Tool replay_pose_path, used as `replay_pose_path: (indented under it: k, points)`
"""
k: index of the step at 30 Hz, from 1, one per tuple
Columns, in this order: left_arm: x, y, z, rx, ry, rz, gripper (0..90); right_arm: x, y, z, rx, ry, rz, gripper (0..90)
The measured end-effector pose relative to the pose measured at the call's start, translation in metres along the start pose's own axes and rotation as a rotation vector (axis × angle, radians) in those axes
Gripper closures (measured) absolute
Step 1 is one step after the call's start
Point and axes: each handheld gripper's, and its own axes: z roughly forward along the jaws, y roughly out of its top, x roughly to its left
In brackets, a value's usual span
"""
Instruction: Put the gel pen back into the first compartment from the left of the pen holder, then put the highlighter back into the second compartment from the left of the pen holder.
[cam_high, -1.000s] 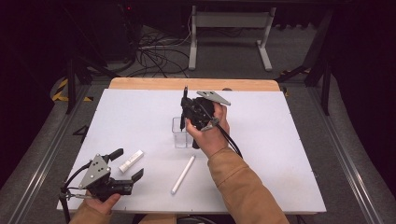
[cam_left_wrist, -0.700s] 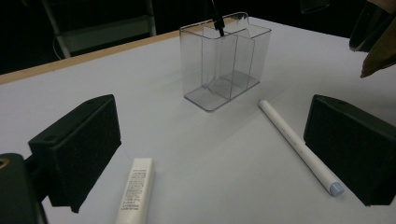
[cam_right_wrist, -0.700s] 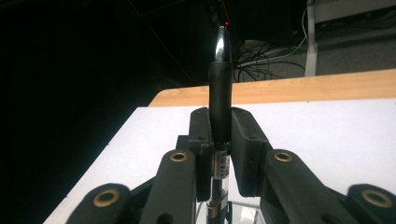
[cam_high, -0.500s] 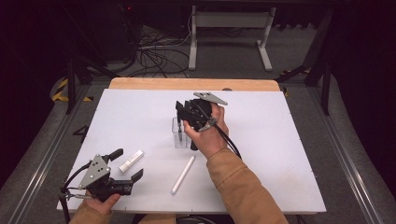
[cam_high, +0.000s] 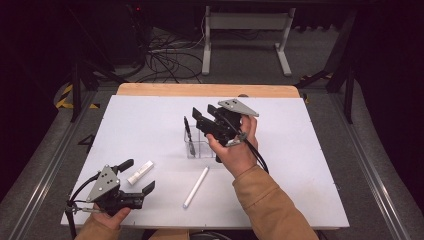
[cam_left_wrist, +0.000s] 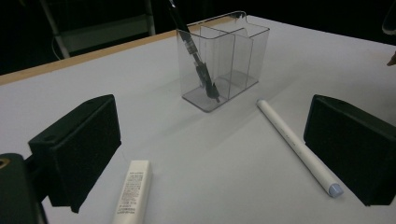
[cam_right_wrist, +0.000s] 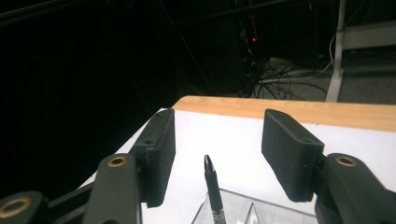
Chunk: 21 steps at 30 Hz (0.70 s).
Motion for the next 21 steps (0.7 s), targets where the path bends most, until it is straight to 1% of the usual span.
replay_pose_path:
  k: [2, 3, 5, 8, 11, 15, 18, 21]
  points:
    - [0.000, 0.000, 0.001, 0.002, -0.002, 0.003, 4.5, 0.000, 0.001, -0.004, -0.005, 0.003, -0.006, 43.8]
    - [0.000, 0.001, 0.001, 0.001, -0.002, -0.002, 4.5, -0.001, 0.001, -0.005, -0.005, 0.000, -0.011, 43.5]
    - [0.000, 0.001, 0.001, 0.003, -0.001, 0.005, 4.5, -0.002, 0.001, -0.008, -0.004, -0.004, -0.023, 42.4]
    - [0.000, 0.001, 0.002, 0.000, -0.004, -0.003, 4.5, -0.006, 0.000, -0.012, 0.000, -0.006, -0.029, 42.3]
    - [0.001, 0.002, 0.002, 0.003, -0.009, -0.005, 4.6, -0.012, -0.001, -0.019, 0.005, 0.005, -0.044, 41.8]
    - [0.001, 0.006, 0.003, -0.003, -0.014, -0.016, 4.6, -0.020, -0.001, -0.031, 0.003, 0.026, -0.073, 40.3]
    - [0.000, 0.009, 0.004, 0.003, -0.022, -0.010, 4.7, -0.026, -0.001, -0.043, 0.006, 0.032, -0.080, 39.3]
    - [-0.002, 0.012, 0.004, 0.000, -0.020, -0.012, 4.7, -0.033, -0.001, -0.055, 0.003, 0.042, -0.096, 38.5]
